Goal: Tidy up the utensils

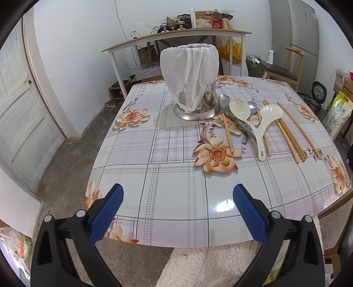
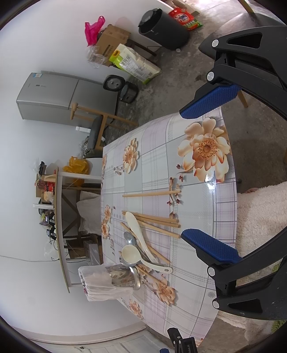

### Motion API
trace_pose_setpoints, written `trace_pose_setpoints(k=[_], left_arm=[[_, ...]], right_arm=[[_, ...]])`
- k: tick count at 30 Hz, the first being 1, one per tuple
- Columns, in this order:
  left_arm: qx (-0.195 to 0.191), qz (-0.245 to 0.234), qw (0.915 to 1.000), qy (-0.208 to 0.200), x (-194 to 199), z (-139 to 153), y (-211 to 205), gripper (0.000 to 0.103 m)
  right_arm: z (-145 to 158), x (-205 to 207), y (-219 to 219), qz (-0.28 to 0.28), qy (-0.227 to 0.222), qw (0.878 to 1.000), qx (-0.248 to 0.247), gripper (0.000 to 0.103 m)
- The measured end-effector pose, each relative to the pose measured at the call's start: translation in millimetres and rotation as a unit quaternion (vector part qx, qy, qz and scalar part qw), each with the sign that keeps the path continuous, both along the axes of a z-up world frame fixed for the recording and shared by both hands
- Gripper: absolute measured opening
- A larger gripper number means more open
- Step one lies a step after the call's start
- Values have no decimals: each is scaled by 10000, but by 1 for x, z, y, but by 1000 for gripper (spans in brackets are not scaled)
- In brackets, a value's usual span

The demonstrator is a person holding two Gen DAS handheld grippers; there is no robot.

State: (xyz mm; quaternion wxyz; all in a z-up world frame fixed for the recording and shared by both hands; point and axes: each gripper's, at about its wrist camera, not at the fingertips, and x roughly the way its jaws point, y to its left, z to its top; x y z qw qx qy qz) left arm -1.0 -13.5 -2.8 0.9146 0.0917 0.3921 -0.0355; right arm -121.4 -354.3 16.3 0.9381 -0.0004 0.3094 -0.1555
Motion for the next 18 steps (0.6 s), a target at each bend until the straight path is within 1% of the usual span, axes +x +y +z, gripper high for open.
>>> trace_pose_setpoints(k=[18], left_arm=[[-1, 8, 10000, 1, 1, -1, 1, 97]], right_arm=[[-1, 0, -1, -1, 5, 10000, -6, 95]])
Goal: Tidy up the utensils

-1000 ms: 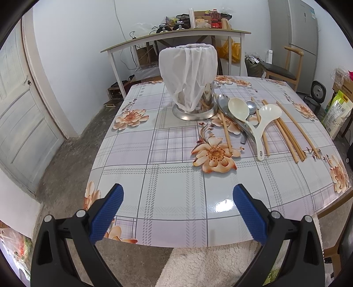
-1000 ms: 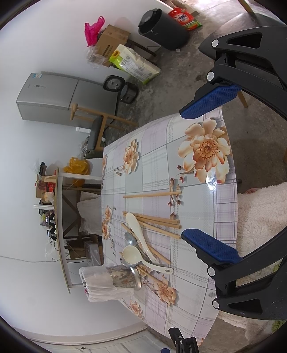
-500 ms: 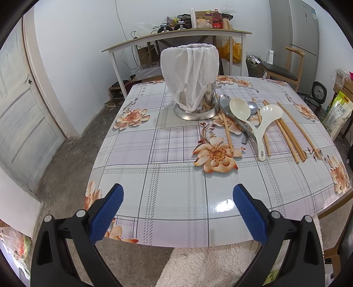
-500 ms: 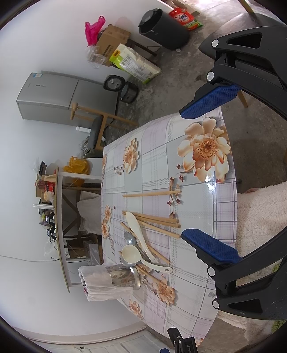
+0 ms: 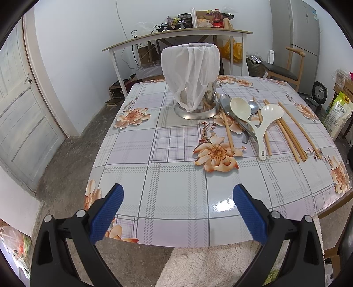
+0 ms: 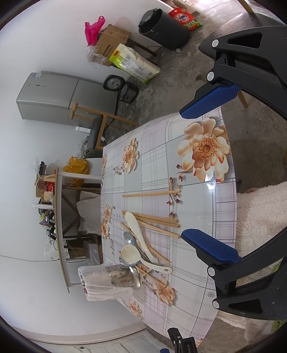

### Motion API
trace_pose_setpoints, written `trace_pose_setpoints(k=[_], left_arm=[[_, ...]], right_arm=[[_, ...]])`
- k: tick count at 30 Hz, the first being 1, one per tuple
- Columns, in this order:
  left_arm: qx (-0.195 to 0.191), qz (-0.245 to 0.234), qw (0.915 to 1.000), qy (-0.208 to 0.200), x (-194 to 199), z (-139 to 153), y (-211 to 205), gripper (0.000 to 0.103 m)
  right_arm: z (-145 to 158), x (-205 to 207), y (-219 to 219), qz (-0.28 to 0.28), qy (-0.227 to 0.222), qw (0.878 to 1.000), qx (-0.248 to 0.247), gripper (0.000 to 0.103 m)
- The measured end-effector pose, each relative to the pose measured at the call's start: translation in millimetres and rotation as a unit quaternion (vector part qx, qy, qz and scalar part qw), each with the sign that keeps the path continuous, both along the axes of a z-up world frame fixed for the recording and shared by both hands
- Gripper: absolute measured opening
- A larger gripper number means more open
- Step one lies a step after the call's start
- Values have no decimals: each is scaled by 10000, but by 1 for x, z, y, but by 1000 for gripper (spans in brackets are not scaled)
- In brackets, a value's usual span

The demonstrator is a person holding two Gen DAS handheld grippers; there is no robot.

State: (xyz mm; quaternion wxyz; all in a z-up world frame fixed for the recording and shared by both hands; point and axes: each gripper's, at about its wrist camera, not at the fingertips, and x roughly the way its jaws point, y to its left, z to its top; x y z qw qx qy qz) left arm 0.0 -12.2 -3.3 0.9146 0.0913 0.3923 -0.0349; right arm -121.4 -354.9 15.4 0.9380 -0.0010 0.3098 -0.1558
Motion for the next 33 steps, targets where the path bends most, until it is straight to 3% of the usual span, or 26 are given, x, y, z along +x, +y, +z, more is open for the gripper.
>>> trace_pose_setpoints(k=[33], left_arm=[[-23, 6, 10000, 24, 4, -5, 7, 97]], right_arm=[[2, 8, 2, 17, 23, 10000, 7, 95]])
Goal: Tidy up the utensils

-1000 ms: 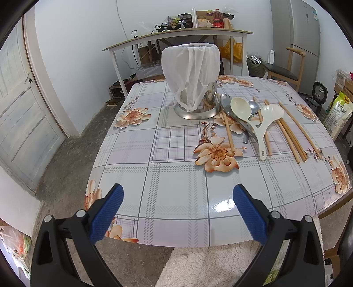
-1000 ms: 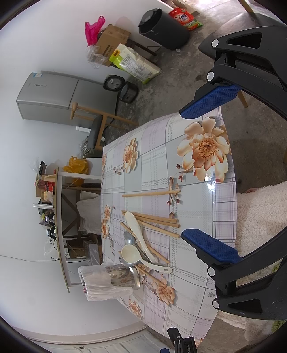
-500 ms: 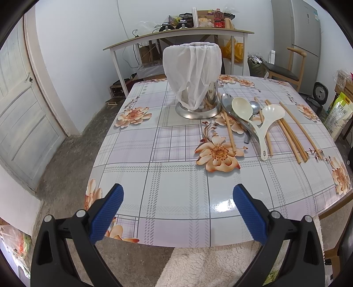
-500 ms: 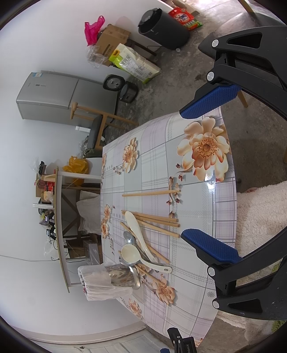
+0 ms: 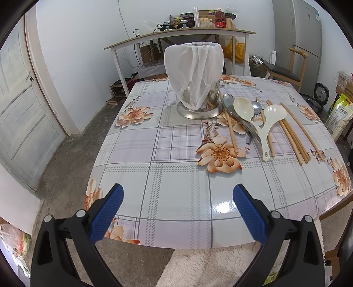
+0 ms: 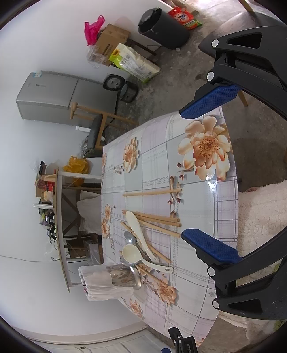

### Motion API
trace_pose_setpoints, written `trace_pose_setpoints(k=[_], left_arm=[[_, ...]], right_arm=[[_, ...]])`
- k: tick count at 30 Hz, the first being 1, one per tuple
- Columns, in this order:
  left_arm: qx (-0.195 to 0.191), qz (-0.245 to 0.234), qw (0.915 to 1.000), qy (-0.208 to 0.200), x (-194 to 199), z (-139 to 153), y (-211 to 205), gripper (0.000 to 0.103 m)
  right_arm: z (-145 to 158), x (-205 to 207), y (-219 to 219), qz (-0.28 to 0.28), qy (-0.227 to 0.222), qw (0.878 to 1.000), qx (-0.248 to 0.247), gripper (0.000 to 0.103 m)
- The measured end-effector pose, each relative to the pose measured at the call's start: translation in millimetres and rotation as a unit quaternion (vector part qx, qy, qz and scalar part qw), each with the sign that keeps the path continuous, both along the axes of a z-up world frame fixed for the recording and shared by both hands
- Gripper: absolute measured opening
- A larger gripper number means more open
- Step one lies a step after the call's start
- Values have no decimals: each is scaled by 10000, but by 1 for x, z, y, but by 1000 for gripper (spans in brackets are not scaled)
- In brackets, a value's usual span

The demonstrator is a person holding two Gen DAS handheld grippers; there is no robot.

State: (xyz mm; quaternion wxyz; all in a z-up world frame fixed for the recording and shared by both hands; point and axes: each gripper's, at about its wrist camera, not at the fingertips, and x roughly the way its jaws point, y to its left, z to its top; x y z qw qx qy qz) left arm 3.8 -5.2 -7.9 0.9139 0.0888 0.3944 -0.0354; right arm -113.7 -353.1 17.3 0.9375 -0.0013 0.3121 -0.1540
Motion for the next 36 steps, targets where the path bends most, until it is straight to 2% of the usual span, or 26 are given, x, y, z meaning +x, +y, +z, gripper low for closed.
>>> trace_pose_setpoints(k=[8, 13, 17, 22, 24, 28, 32, 36], left_arm=[[-72, 62, 9999, 101, 10, -4, 3, 97], [-80, -81, 9995, 291, 18, -13, 0, 97], [-230, -207, 9989, 353, 27, -19, -2, 97], [-569, -584, 9962, 298, 40, -19, -5, 97], [-845, -738, 9934, 220, 44, -17, -3, 97], [-1520, -1076, 9822, 255, 61, -13, -1, 97], [-1752, -1325, 9750, 336, 79, -8, -9, 97], [-1831, -1529, 9707, 288, 96, -3, -20, 97]], right_arm=[[-10, 17, 7, 123, 123, 9998, 96, 95], [-16, 34, 17, 289, 248, 9991, 163, 95], [-17, 46, 24, 429, 223, 9987, 178, 95], [-13, 62, 29, 649, 79, 9977, 204, 95], [-11, 70, 31, 745, -7, 9971, 174, 95], [-11, 92, 39, 1157, -44, 9931, 190, 95], [-11, 112, 47, 1342, -87, 9908, 136, 95], [-14, 132, 48, 1374, -58, 9904, 143, 95]])
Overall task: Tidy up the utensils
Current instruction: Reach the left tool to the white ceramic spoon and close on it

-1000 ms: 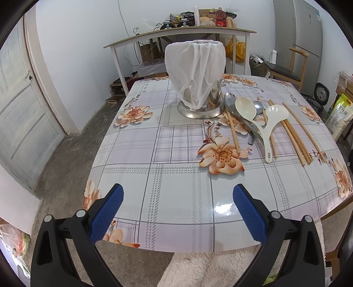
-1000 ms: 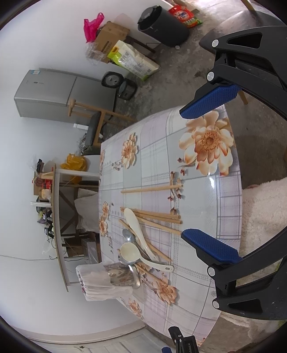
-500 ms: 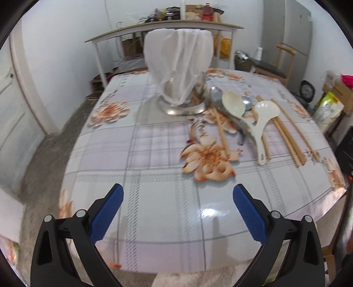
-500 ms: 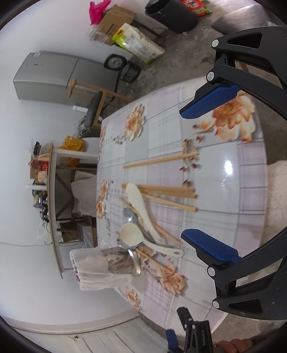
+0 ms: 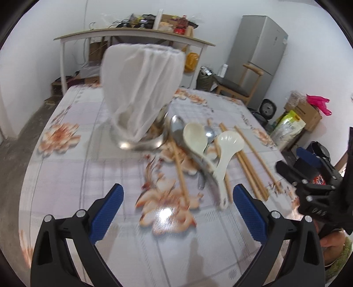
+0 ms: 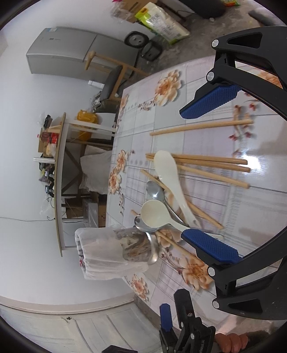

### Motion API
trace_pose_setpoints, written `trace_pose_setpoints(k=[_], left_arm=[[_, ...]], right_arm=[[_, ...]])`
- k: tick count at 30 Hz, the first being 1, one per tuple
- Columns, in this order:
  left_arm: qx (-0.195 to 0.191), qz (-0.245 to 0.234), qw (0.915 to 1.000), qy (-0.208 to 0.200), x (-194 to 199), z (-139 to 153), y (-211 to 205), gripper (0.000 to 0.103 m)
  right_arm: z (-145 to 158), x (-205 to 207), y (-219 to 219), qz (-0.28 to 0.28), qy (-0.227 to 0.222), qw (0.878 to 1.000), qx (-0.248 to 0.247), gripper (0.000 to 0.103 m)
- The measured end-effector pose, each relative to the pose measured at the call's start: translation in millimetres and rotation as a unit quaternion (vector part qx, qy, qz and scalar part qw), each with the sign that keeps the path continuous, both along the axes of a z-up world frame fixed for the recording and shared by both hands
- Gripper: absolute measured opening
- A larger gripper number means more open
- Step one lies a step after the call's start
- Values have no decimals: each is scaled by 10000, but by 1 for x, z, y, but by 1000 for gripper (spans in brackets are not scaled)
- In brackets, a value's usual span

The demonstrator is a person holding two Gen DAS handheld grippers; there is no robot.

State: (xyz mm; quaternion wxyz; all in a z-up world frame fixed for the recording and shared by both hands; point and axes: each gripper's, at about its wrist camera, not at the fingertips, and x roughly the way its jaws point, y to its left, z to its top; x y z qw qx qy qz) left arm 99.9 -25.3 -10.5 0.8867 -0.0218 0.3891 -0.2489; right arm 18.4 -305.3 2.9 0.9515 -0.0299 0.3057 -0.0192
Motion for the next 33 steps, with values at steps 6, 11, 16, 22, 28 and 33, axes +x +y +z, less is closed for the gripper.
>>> trace_pose_setpoints(k=[6, 11, 16, 22, 28, 33], left_arm=[[32, -434, 9984, -372, 32, 14, -30, 87], [258, -831, 9954, -390, 69, 14, -61, 50], [627, -1023, 9925, -253, 106, -2, -84, 33], [1231, -1192, 9852, -82, 132, -29, -107, 32], [1591, -1201, 9799, 23, 134, -44, -120, 32], [1671, -1170, 9790, 61, 135, -49, -124, 32]], right_arm=[[-5, 23, -16, 17, 125, 9995, 286, 93], [-11, 39, -31, 147, 291, 9971, 688, 77], [-20, 51, -37, 207, 388, 9956, 828, 74], [-28, 57, -41, 265, 432, 9945, 918, 74], [-31, 60, -43, 287, 440, 9937, 988, 74], [-33, 61, -43, 273, 462, 9936, 992, 74]])
